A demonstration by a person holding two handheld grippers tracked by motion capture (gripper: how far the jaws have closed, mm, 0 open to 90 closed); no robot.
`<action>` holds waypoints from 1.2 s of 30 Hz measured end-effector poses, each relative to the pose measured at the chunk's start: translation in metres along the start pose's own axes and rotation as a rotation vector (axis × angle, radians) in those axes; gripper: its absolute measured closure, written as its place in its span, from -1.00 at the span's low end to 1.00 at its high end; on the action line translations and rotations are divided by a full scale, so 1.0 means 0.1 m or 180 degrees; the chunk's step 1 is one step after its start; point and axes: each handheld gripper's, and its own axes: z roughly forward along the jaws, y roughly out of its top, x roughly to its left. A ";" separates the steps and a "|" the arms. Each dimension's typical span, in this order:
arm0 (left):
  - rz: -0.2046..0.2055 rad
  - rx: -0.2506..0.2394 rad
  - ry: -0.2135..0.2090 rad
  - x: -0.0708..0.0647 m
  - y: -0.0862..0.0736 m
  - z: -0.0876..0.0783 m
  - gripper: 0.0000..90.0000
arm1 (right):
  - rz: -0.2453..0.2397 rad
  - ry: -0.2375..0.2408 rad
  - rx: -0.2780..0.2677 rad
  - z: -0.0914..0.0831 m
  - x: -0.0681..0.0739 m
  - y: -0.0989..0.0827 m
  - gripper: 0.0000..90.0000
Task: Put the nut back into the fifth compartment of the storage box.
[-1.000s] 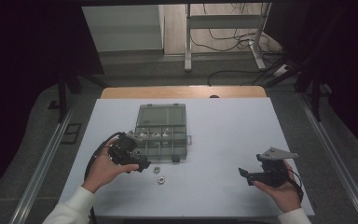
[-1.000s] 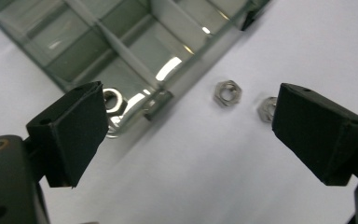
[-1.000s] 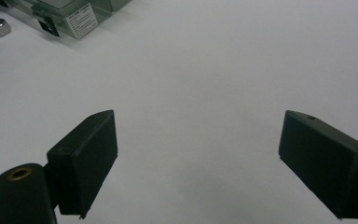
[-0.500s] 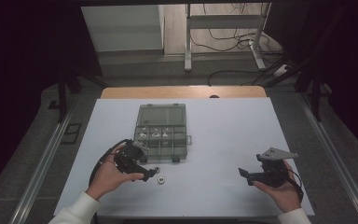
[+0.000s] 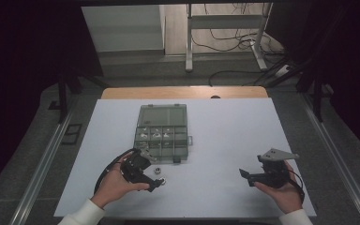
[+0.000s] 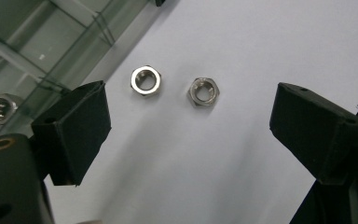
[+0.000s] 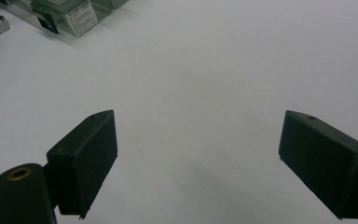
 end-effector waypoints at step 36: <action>0.0577 0.0396 -0.0128 -0.13 0.14 0.32 -0.49 | 0.0005 -0.0007 -0.0014 -0.01 0.00 -0.01 -0.73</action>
